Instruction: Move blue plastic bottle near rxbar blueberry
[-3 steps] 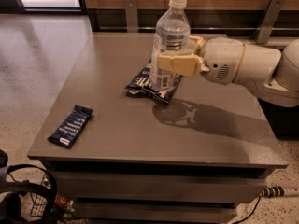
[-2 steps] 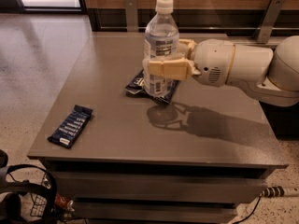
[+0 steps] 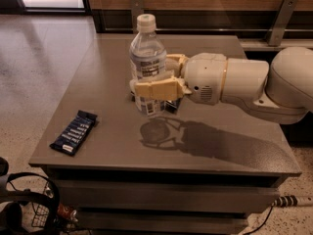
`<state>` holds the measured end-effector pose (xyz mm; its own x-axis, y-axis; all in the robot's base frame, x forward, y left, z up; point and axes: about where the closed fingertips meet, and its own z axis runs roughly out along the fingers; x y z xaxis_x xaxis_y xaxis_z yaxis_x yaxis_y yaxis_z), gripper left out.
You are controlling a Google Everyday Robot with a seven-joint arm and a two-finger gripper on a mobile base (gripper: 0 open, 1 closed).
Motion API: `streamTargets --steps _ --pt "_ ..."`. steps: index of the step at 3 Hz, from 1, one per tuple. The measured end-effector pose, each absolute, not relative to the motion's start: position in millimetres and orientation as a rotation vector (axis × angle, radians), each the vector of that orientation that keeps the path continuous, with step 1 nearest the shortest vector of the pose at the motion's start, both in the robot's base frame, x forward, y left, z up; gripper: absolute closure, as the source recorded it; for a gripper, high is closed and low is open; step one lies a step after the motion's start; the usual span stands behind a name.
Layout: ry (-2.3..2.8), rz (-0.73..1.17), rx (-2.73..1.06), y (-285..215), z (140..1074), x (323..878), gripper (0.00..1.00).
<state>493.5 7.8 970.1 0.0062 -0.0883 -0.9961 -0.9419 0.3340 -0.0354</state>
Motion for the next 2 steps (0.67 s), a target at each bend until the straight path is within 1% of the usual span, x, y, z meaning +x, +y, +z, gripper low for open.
streamTargets --steps 2 --pt "1.356 0.996 -1.036 63.7 942.6 463.8 1.0"
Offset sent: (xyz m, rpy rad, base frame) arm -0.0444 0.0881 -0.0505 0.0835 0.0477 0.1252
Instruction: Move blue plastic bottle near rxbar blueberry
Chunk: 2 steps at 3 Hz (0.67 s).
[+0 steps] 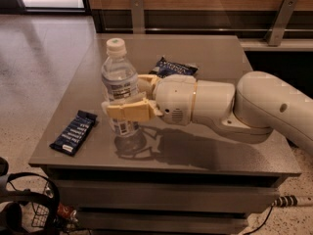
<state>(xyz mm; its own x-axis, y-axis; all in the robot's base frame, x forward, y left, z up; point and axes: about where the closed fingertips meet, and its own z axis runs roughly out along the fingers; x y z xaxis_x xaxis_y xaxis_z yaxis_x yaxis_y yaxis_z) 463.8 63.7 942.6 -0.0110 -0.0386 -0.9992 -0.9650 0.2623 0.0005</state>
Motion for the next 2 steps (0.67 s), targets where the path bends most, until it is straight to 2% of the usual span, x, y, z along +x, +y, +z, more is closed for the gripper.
streamTargets --steps 2 --pt "1.385 0.95 -1.087 92.4 910.6 454.4 1.0"
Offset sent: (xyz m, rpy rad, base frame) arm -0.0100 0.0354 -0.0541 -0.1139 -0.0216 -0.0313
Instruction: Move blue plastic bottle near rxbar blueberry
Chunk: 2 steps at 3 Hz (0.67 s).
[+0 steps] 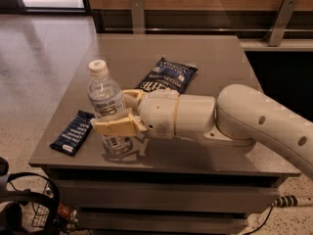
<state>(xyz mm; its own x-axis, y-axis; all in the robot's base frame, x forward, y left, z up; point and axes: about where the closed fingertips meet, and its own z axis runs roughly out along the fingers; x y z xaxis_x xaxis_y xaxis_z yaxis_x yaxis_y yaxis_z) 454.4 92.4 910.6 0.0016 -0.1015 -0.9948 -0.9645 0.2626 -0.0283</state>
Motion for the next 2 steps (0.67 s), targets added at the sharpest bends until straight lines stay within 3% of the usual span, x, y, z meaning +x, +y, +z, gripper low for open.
streamTargets --steps 1,2 --pt "1.4 0.919 -1.08 95.8 892.7 457.7 0.97" --pt "1.397 0.922 -1.086 97.6 894.4 456.3 0.74"
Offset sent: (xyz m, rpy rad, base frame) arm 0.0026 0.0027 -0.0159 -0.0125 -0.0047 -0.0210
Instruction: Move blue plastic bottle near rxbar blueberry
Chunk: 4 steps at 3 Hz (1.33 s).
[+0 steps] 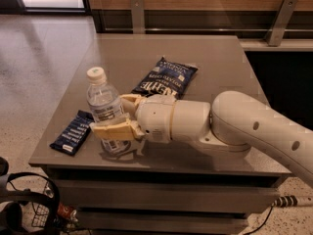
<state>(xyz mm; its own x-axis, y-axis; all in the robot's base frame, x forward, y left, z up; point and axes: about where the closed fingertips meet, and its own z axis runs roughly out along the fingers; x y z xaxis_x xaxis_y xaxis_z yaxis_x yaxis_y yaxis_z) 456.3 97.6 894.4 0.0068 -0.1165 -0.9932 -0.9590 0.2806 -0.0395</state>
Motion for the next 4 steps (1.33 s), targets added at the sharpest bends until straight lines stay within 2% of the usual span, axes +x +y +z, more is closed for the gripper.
streamTargets --steps 3,4 --pt "1.39 0.924 -1.098 103.3 896.4 453.2 0.05" --pt "1.389 0.924 -1.101 104.6 896.9 452.5 0.0"
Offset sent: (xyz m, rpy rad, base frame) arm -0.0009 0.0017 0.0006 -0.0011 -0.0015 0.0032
